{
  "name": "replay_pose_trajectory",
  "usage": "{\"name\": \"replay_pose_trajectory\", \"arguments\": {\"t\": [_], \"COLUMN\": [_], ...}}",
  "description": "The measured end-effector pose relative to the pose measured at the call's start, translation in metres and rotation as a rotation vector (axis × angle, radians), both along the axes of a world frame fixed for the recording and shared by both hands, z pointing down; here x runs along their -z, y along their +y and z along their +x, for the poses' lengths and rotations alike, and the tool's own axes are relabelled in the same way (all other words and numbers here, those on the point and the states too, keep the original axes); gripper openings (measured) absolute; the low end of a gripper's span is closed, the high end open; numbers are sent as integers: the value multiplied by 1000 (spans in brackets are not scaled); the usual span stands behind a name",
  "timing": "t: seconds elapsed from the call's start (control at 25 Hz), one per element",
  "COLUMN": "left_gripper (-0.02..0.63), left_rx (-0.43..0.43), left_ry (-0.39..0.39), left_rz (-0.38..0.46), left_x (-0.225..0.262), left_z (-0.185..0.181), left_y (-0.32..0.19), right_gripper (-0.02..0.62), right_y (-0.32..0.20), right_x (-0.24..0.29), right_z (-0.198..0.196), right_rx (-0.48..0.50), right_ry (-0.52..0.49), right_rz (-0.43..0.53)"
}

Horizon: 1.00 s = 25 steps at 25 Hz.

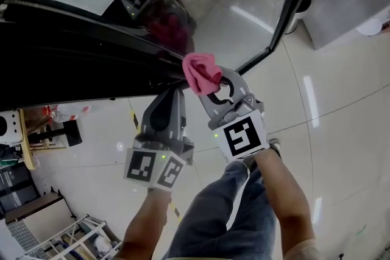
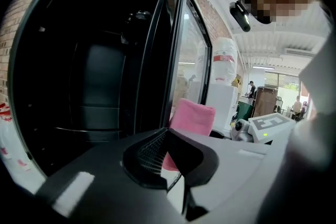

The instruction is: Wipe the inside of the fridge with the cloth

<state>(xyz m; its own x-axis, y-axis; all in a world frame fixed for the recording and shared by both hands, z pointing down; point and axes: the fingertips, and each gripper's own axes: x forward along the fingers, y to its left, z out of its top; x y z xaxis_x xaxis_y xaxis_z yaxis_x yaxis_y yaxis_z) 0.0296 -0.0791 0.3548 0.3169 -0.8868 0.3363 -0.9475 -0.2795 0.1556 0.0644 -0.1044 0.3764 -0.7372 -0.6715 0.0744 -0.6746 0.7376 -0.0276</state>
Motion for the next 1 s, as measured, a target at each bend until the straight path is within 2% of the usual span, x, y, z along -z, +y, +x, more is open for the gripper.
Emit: {"name": "replay_pose_trajectory", "arguments": {"t": [0.16, 0.36, 0.56, 0.8, 1.0], "left_gripper": [-15, -15, -15, -15, -15], "left_rx": [-29, -36, -37, -31, -21], "left_ry": [7, 7, 16, 5, -1], "left_rz": [-11, -24, -37, -33, -55], "left_x": [-13, -36, -41, -46, -61], "left_z": [15, 44, 63, 93, 103], "left_y": [-2, -18, -25, -48, -51], "right_gripper": [64, 64, 64, 64, 64], "right_y": [-21, -57, -79, -123, -139], "right_x": [-17, -38, -52, -77, -86], "right_z": [34, 101, 150, 216, 241], "right_rx": [-44, -81, -145, -200, -209], "right_ry": [20, 86, 111, 172, 205], "right_rz": [-10, 8, -47, -64, -61]}}
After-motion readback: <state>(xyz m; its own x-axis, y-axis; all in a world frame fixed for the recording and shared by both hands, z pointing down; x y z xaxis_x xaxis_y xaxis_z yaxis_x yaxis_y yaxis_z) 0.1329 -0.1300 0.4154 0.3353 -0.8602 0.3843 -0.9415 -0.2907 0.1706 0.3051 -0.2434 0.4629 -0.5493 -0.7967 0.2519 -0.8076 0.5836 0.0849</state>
